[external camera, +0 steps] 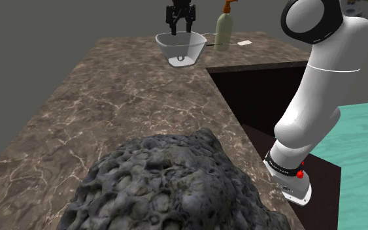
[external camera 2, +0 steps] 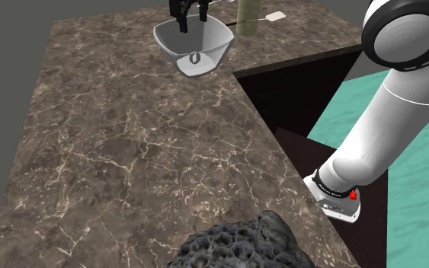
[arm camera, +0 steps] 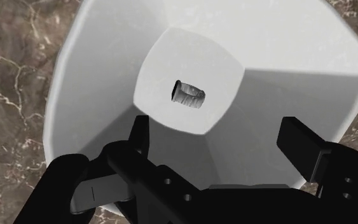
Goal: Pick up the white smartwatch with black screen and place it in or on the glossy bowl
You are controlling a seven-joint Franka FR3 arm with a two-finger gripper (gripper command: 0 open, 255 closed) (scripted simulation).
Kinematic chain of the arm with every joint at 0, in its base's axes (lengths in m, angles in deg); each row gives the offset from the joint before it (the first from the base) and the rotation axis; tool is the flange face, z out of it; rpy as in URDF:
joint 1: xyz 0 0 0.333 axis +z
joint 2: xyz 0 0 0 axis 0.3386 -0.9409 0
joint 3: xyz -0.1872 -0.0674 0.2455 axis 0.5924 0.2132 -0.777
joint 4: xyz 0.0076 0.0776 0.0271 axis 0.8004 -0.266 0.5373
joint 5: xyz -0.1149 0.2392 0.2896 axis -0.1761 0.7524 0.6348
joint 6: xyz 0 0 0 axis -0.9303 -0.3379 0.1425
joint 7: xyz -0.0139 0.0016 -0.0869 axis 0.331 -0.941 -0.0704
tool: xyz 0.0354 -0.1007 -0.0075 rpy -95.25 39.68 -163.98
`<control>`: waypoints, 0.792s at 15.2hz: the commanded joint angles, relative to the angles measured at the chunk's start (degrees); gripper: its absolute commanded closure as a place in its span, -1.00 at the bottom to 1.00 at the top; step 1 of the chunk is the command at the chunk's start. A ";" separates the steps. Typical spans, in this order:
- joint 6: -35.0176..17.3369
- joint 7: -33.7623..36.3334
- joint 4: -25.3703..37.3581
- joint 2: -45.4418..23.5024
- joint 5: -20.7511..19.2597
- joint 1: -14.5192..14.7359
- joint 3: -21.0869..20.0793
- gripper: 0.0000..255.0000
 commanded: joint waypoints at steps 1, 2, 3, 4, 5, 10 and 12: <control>0.00 0.00 0.00 0.00 0.00 0.00 0.00 -1.00; 2.61 0.30 4.06 -1.50 -0.48 0.33 -0.13 -1.00; 5.45 0.65 8.64 -3.31 -1.09 0.79 -0.29 -1.00; 8.59 1.04 13.92 -5.53 -1.86 1.44 -0.48 -1.00; 11.44 1.38 18.91 -7.73 -2.66 2.18 -0.64 -1.00; 11.44 1.37 18.90 -7.73 -2.64 2.22 -0.57 -1.00; 11.44 1.37 18.91 -7.73 -2.64 2.22 -0.57 -1.00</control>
